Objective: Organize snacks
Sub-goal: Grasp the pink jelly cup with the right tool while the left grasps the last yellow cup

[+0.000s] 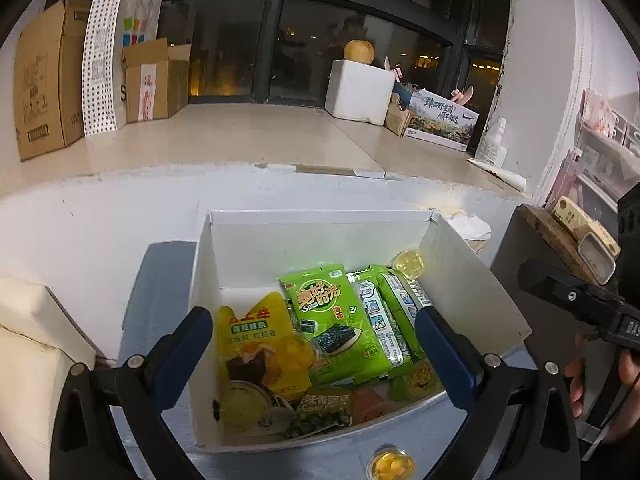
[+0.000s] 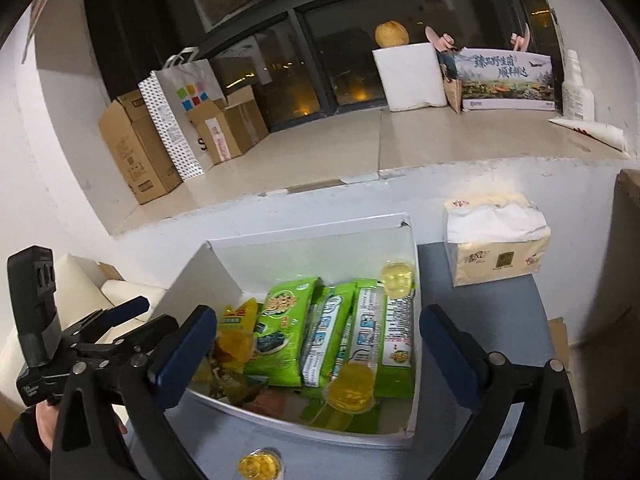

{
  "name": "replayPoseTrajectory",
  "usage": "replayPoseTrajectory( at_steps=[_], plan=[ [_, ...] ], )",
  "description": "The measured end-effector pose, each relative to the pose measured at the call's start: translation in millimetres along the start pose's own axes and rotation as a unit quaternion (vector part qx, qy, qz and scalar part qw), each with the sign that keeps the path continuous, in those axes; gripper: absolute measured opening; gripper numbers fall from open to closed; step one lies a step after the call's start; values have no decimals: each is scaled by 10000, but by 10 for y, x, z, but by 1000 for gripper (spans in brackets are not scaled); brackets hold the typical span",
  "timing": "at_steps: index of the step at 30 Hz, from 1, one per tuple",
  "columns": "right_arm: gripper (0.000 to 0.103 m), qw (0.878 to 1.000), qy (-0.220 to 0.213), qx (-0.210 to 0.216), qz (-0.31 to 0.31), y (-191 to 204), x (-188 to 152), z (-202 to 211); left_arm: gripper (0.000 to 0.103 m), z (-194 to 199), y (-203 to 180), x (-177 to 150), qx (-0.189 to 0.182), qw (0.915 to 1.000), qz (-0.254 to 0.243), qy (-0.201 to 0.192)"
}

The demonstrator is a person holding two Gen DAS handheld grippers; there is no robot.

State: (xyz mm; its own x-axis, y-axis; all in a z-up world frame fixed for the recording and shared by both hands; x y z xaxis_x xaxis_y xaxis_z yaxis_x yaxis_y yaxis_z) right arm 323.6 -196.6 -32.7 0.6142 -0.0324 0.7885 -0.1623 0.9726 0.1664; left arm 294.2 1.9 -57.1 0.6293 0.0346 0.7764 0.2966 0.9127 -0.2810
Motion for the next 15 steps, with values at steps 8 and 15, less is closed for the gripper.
replayPoseTrajectory(
  at_steps=[8, 15],
  plan=[
    [103, 9982, -183, 454, 339, 225, -306, 444, 103, 385, -262, -322, -99, 9994, -296, -144],
    [103, 9958, -244, 376, 793, 343, -938, 745, 103, 644, -343, -1092, -207, 9998, -1, 18]
  ],
)
Point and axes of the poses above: each gripper's, at about its wrist camera, not at the fingertips, and z roughly against the way its jaws point, y to its left, x to its top, the point moved 6 cm from there along -z, roughly the way its jaws point, and after that the axes turned 12 degrees about -x, right-handed, at the moved point
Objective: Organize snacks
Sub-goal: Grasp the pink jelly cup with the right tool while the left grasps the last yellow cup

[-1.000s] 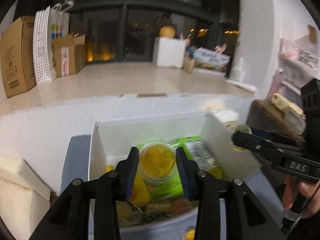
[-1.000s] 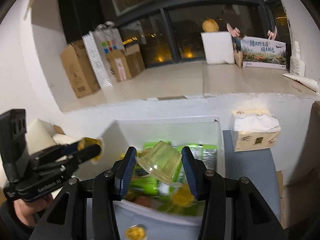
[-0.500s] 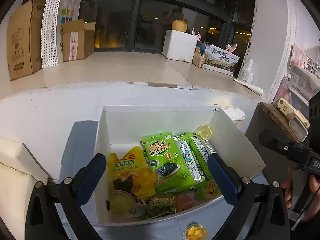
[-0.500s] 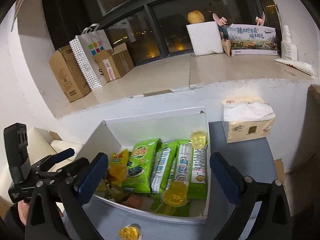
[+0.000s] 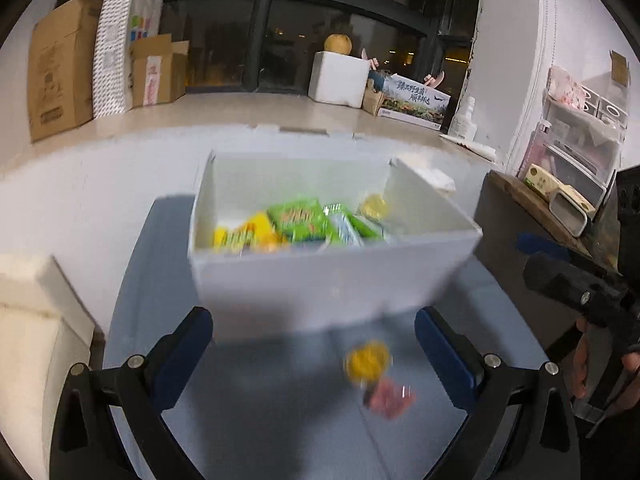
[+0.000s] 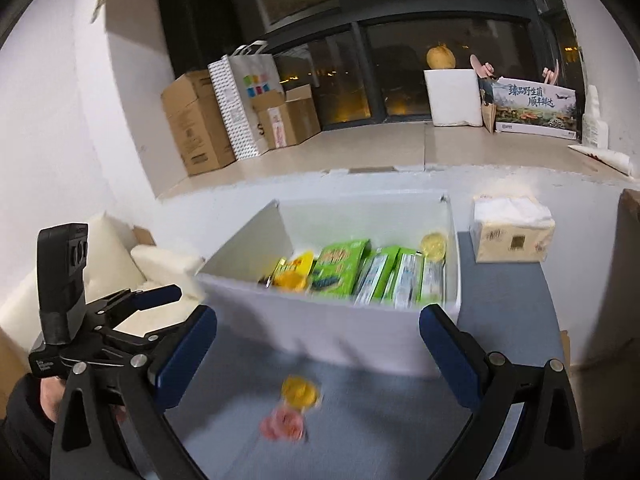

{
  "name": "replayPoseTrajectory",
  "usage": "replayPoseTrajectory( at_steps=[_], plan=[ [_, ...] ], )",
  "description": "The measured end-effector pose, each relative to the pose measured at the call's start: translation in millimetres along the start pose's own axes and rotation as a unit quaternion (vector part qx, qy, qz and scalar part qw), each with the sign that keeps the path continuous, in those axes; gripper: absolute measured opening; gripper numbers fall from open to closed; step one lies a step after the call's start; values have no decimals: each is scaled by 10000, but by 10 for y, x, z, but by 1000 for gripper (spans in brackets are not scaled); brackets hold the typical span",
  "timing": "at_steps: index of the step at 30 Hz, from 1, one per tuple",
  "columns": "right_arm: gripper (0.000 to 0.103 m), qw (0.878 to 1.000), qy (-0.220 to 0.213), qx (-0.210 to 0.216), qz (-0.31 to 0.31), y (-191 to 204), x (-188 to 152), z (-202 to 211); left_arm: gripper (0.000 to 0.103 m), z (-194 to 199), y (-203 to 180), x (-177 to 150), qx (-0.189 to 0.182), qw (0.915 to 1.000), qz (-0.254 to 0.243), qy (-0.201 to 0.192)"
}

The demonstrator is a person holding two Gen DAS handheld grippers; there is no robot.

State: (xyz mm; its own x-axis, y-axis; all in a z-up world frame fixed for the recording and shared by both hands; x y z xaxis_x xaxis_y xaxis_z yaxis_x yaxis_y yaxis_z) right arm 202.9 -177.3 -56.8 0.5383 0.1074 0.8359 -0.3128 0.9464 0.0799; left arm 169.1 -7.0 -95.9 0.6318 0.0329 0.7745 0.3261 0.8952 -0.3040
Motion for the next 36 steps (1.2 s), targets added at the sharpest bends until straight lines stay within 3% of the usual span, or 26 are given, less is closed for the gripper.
replayPoseTrajectory(
  at_steps=[7, 17, 18, 20, 21, 22, 28, 36],
  plan=[
    [103, 9976, 650, 12, 239, 296, -732, -136, 103, 194, 149, -548, -34, 9977, 655, 149],
    [102, 9885, 1356, -69, 669, 493, -946, -733, 103, 210, 173, -672, -38, 9972, 726, 185],
    [97, 9879, 1402, -54, 654, 502, -941, -780, 103, 199, 171, -686, -29, 9972, 718, 199],
    [78, 9860, 1526, -100, 668, 486, -955, -879, 103, 167, 182, -703, -23, 9969, 747, 246],
    [56, 9844, 1622, -84, 681, 487, -981, -922, 103, 160, 189, -713, -16, 9968, 761, 262],
    [46, 9829, 1718, -35, 661, 481, -1013, -954, 103, 150, 194, -723, -8, 9966, 771, 276],
    [37, 9878, 1522, 165, 295, 355, -981, -802, 103, 80, 180, -749, -8, 9964, 760, 367],
    [34, 9921, 1210, 298, -119, 153, -907, -503, 103, -197, -47, -795, -166, 9966, 413, 689]
  ],
)
Point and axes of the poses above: each gripper's, at about its wrist camera, not at the fingertips, and z roughly against the way its jaws point, y to its left, x to its top, the point moved 6 cm from there along -z, roughly the way its jaws point, and after that the axes turned 12 degrees about -x, right-handed, at the moved point
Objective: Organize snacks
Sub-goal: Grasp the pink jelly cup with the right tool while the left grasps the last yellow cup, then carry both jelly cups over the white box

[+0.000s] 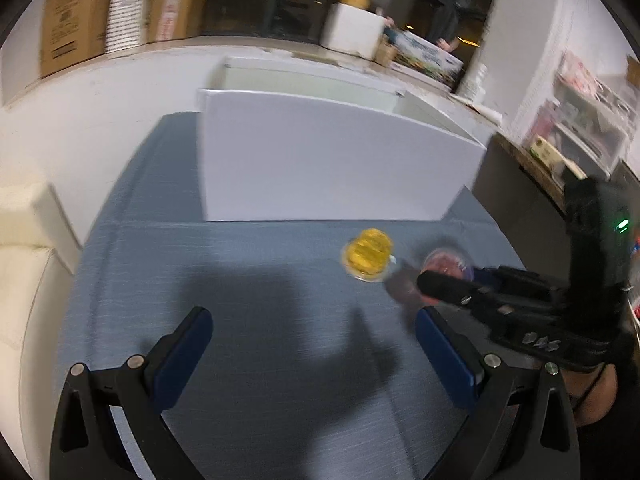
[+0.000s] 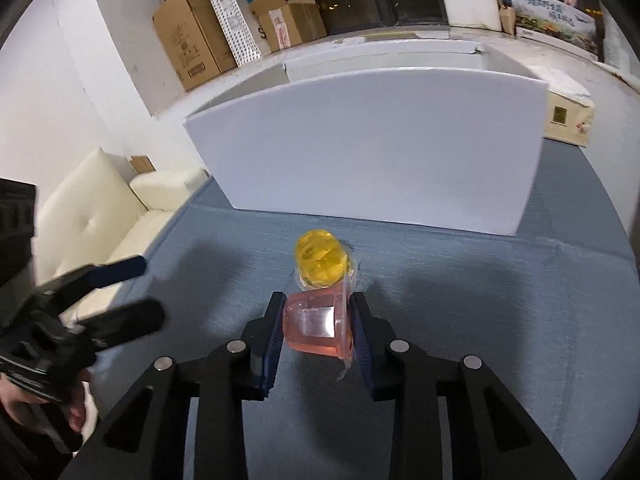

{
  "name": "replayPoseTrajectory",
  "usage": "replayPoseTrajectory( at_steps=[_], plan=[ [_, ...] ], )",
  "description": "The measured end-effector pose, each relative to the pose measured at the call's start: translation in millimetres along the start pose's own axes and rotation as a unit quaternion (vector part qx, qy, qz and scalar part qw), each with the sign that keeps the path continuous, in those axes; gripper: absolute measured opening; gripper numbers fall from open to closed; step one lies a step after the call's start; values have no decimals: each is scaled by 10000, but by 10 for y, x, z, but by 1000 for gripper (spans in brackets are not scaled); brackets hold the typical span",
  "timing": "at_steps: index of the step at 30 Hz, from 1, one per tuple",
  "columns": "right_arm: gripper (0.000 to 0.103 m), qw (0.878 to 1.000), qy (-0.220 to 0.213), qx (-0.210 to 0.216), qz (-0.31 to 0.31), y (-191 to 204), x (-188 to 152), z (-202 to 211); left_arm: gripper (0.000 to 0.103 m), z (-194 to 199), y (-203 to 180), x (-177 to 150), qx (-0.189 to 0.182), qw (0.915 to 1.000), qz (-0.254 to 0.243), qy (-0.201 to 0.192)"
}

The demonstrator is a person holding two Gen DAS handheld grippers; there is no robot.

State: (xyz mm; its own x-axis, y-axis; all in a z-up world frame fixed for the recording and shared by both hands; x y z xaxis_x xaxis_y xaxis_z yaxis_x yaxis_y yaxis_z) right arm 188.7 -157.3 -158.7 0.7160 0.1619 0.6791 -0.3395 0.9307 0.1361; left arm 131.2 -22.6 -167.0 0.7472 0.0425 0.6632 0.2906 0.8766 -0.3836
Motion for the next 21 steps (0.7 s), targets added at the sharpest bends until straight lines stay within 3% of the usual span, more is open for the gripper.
replayPoseTrajectory(
  at_steps=[5, 8, 14, 16, 18, 20, 21],
  plan=[
    [34, 9980, -511, -101, -362, -264, 42, 469, 103, -372, -268, 76, -24, 9987, -461, 230],
    [34, 9958, -728, -159, -524, -413, 53, 700, 103, -597, -346, 180, 190, 9972, -664, 271],
    [34, 9933, -889, -246, -696, -577, 56, 849, 103, -902, -249, 365, 196, 9988, -318, 330],
    [34, 9937, -853, -230, -693, -546, 52, 795, 96, -982, -184, 363, 218, 9987, -225, 404],
    [34, 9941, -822, -208, -672, -529, 37, 782, 59, -1000, -172, 343, 249, 9984, -294, 414],
    [34, 9946, -801, -171, -642, -499, 32, 764, 41, -965, -186, 339, 231, 9985, -344, 359],
    [34, 9947, -798, -165, -629, -505, 17, 772, 41, -938, -181, 336, 234, 9989, -310, 280]
  ],
)
Point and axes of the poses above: each gripper's, at about its wrist camera, not at the fingertips, and z roughly against the way its jaws point, y to its left, x to its top, the point moved 6 cm from there along -z, roughly the way its jaws point, and after that the axes turned 12 degrees about -x, right-handed, at the moved point
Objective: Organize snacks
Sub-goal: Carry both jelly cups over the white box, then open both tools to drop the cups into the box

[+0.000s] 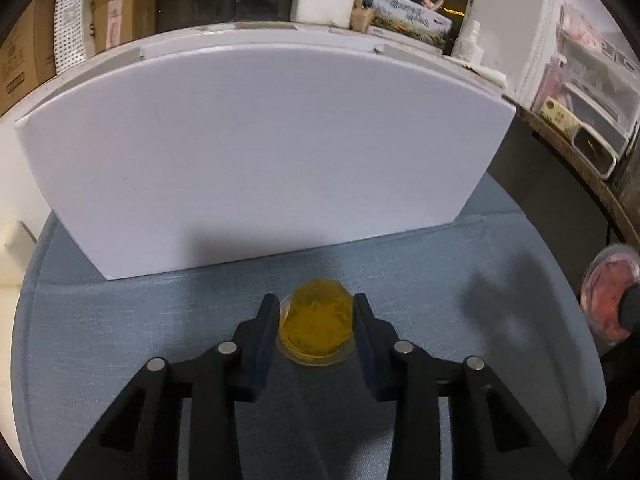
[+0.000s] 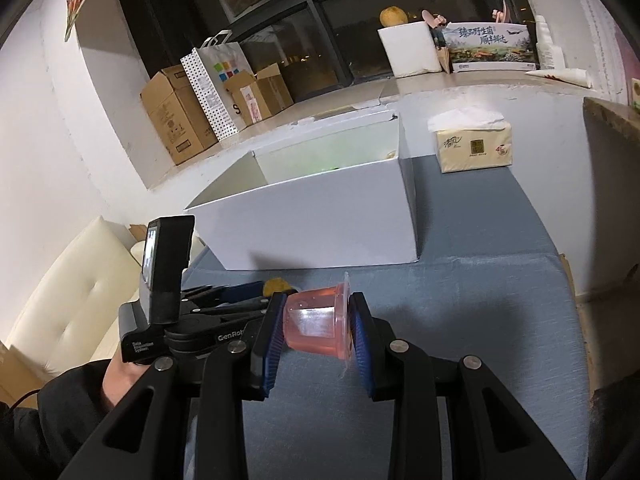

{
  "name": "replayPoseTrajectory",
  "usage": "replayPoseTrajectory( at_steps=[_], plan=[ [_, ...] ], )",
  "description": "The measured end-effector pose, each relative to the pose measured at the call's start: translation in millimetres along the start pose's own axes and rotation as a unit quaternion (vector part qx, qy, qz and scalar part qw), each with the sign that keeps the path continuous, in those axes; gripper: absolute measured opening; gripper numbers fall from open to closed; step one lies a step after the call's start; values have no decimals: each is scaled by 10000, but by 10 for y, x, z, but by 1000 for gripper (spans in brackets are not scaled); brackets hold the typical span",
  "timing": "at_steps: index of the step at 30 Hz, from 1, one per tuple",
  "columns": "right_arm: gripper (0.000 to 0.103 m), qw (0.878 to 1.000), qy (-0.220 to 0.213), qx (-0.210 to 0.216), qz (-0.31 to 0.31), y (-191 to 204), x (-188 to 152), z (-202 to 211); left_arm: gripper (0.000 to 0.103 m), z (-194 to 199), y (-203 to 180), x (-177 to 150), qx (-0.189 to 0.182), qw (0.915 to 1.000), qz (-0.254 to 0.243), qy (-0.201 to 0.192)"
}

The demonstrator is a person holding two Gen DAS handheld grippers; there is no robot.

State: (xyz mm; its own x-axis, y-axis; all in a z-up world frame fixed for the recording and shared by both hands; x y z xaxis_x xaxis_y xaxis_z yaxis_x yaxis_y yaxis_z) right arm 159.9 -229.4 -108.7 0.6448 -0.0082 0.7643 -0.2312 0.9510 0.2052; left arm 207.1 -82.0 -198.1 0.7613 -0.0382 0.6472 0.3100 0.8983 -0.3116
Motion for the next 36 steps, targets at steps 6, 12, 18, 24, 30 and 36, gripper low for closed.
replayPoseTrajectory(
  at_steps=[6, 12, 18, 24, 30, 36],
  plan=[
    [34, 9999, 40, 48, 106, 69, -33, -26, 41, 225, -69, -91, -254, 9994, -72, -218],
    [34, 9998, 119, 103, 139, 119, -79, -75, 41, 764, -180, -259, -430, 9977, -148, -505],
    [34, 9995, 169, 169, 228, 206, -78, -116, 41, 1139, -99, -296, -456, 9969, -85, -634],
    [34, 9992, 26, 250, 321, 300, 85, -84, 41, 1392, -76, -14, -403, 9944, -210, -957],
    [34, 9974, -361, 274, 565, 433, 628, -82, 41, 1512, -54, 593, -368, 9900, -431, -1289],
    [34, 9976, -393, 216, 518, 425, 1332, -389, 41, 1278, 220, 1345, -303, 9904, -313, -1313]
  ],
)
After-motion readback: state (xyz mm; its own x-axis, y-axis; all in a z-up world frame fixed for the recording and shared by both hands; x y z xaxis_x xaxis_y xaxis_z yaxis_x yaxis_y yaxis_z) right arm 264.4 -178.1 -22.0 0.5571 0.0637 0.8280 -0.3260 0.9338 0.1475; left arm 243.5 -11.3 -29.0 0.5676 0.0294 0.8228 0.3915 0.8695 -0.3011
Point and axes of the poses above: each gripper's, at about its wrist camera, not at the fingertips, and z roughly against the way its jaws point, y to its left, x to its top, the point moved 6 cm from there along -z, roughly the way its jaws point, and after that the axes turned 12 degrees about -x, right-handed, at the moved point
